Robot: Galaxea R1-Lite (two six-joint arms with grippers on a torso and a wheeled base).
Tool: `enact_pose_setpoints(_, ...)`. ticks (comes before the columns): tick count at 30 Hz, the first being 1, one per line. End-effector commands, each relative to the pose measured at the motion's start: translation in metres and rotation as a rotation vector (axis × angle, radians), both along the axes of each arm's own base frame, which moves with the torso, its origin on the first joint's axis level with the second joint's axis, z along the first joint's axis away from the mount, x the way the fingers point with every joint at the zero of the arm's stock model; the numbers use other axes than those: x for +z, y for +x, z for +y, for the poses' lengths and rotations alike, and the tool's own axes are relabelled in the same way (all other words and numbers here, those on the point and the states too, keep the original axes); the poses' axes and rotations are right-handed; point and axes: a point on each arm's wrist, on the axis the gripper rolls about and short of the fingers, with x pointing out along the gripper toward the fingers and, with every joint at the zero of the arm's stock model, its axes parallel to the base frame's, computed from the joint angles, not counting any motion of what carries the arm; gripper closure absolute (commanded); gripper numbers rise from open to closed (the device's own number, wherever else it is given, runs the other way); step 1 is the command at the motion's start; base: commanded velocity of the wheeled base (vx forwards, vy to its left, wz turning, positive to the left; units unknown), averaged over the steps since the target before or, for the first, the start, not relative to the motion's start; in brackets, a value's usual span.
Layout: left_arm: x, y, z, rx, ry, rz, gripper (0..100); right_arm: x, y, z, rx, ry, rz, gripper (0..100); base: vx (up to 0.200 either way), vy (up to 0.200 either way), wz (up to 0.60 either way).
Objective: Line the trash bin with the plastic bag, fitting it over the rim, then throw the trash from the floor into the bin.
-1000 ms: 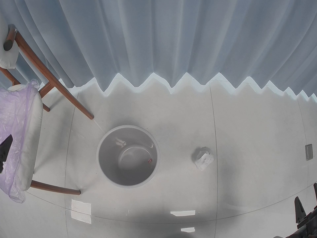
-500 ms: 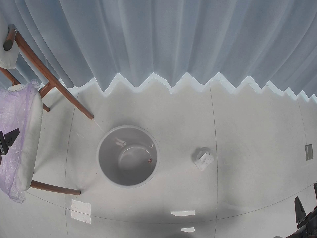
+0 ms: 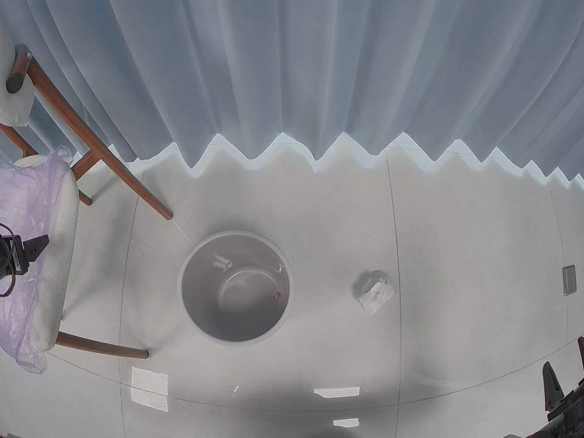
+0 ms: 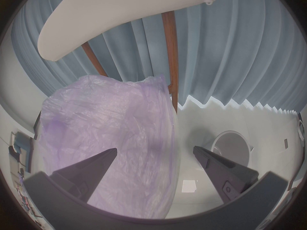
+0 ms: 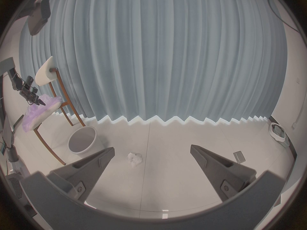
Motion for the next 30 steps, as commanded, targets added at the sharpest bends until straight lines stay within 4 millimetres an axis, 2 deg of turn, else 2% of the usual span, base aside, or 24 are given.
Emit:
enact_pose_setpoints(1,-0.012,0.016,0.008,-0.015,-0.025,0.033,0,-0.005,0.000,0.000,0.000,-0.001,0.000,0,0.000,0.000,0.00)
enact_pose_setpoints(13,-0.027,0.036,0.017,-0.037,-0.010,0.043,0,-0.005,0.000,0.000,0.002,-0.003,-0.002,0,0.000,0.000,0.00)
enact_pose_setpoints(14,-0.029,0.036,0.017,-0.037,-0.009,0.043,100,-0.005,0.000,0.000,0.002,-0.003,-0.002,0,0.000,0.000,0.00)
enact_pose_setpoints(25,-0.041,0.036,0.018,-0.032,-0.014,0.057,100,-0.005,0.000,0.000,0.002,-0.003,0.000,0,0.000,0.000,0.00)
enact_pose_setpoints(30,-0.036,0.033,0.015,-0.063,-0.003,0.018,100,-0.005,0.000,0.000,0.002,-0.003,0.000,0,0.000,0.000,0.00)
